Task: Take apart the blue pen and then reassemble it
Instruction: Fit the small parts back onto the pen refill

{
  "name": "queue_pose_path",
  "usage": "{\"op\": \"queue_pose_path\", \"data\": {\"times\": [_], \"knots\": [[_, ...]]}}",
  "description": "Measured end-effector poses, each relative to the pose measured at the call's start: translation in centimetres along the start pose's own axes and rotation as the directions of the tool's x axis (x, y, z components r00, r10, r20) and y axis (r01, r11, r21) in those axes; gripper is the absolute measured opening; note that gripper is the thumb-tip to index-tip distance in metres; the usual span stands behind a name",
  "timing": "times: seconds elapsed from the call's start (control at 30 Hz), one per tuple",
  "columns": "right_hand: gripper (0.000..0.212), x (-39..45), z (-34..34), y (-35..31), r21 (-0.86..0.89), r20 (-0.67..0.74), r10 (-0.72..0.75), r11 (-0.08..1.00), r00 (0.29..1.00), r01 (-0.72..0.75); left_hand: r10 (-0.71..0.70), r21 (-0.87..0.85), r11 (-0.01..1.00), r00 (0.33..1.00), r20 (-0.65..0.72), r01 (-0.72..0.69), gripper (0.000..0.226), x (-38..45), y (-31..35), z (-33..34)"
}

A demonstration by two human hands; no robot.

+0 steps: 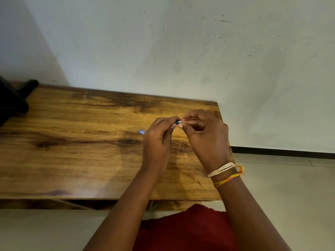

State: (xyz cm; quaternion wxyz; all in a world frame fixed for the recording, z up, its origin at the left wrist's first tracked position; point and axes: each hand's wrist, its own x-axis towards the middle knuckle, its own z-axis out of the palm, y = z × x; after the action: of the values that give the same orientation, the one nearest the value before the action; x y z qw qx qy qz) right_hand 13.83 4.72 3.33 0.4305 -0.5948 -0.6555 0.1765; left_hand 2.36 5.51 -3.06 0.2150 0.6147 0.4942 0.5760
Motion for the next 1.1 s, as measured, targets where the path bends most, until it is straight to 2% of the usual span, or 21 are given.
{"op": "queue_pose_path", "data": {"times": [0.07, 0.13, 0.23, 0.3, 0.4, 0.6, 0.73, 0.83, 0.93, 1.1], "knots": [[0.023, 0.2, -0.3, 1.0, 0.110, -0.009, 0.119, 0.987, 0.993, -0.117, -0.010, -0.003, 1.000, 1.000, 0.000, 0.010, 0.024, 0.0, 0.1, 0.1], [0.019, 0.3, -0.4, 2.4, 0.170, -0.123, 0.225, 0.964, 0.967, -0.203, -0.029, -0.028, 0.999, 1.000, -0.005, 0.029, 0.025, 0.0, 0.3, 0.3], [0.015, 0.3, -0.6, 5.2, 0.034, -0.240, 0.328, 0.943, 0.914, -0.330, -0.047, -0.034, 0.998, 0.999, -0.012, 0.047, 0.025, -0.1, 0.5, 0.4], [0.016, 0.1, -0.6, 6.8, -0.087, -0.218, 0.402, 0.899, 0.889, -0.428, -0.055, -0.032, 0.998, 0.998, -0.010, 0.055, 0.025, -0.2, 0.5, 0.5], [0.016, 0.0, -0.5, 8.1, -0.146, -0.161, 0.460, 0.864, 0.873, -0.482, -0.073, -0.046, 0.996, 0.997, 0.002, 0.073, 0.025, -0.3, 0.4, 0.6], [0.019, 0.0, 0.7, 8.5, -0.232, 0.005, 0.417, 0.885, 0.909, -0.405, -0.079, -0.076, 0.994, 0.996, 0.035, 0.082, 0.025, -0.5, 0.2, 0.7], [0.016, 0.1, 1.2, 8.1, -0.233, -0.029, 0.382, 0.896, 0.924, -0.378, -0.079, -0.083, 0.993, 0.997, 0.022, 0.081, 0.025, -0.4, 0.1, 0.4], [0.012, 0.1, 1.5, 6.4, -0.045, -0.055, 0.302, 0.951, 0.952, -0.305, -0.086, -0.080, 0.993, 0.996, 0.018, 0.087, 0.025, -0.3, 0.1, 0.3], [0.009, -0.1, 1.8, 3.9, 0.163, -0.116, 0.162, 0.976, 0.980, -0.142, -0.083, -0.082, 0.993, 0.996, 0.016, 0.084, 0.024, -0.2, 0.2, 0.3], [0.014, -0.3, 1.9, 1.8, 0.243, -0.173, 0.002, 0.969, 0.985, 0.041, -0.099, -0.139, 0.985, 0.995, 0.026, 0.101, 0.022, -0.2, 0.1, 0.3]]}}
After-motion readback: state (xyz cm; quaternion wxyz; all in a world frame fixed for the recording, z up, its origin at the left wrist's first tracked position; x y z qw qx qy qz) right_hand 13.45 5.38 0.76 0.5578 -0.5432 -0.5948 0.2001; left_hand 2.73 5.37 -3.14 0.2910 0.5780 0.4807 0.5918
